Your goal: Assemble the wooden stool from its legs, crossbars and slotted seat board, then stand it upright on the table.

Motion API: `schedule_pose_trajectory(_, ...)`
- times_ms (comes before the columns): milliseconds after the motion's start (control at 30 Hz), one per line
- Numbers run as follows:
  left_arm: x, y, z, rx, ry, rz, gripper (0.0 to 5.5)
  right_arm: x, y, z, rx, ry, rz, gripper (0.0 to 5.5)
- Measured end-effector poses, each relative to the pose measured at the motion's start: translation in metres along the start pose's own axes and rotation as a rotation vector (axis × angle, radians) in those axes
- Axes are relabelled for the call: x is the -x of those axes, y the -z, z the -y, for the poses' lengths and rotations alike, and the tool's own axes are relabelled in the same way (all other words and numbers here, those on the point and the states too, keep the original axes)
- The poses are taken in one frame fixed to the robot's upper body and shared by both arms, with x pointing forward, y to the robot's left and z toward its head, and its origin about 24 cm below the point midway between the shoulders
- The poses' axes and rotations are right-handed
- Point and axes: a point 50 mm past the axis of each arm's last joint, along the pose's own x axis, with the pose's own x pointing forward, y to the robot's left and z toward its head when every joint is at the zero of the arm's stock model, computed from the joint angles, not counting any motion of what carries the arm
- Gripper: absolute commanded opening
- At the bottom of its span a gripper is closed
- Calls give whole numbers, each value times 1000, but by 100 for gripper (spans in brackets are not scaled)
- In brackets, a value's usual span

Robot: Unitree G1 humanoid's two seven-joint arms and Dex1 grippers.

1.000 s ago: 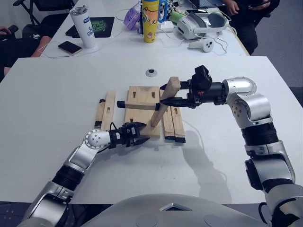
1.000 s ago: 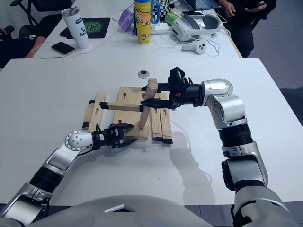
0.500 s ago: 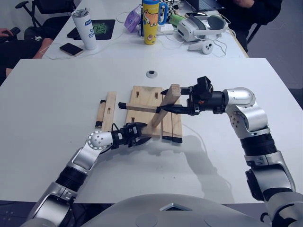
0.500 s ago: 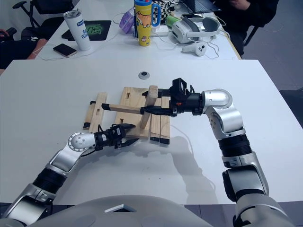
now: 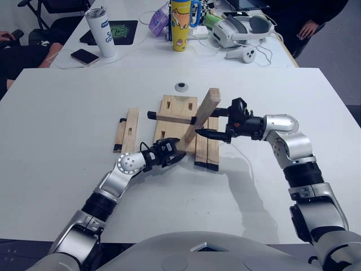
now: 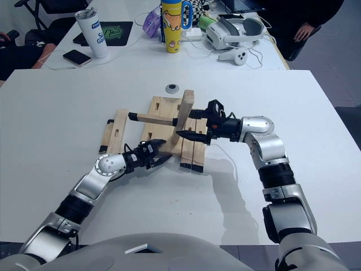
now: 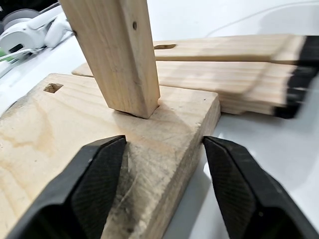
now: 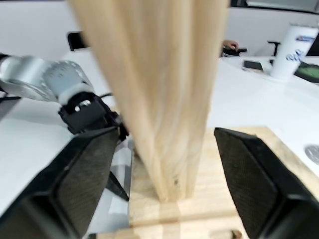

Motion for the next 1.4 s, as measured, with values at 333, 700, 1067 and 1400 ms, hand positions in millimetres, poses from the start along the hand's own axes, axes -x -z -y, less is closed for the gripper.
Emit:
schedule_pose_trajectory(333, -6, 1, -15, 51, -157, -49, 288, 56, -15, 16, -95, 242, 114, 231)
schedule_pose_trajectory(700, -2, 2, -18, 12, -103, -39, 288, 30, -235, 1, 95, 146, 943, 86)
schedule_pose_trajectory(1067, 3, 10, -25, 25, -110, -55, 288, -65, -100, 29, -232, 354, 468, 1)
schedule_pose_trajectory(1400, 2, 11, -25, 47, -119, -42, 288, 22, -98, 56, -91, 777, 593, 1)
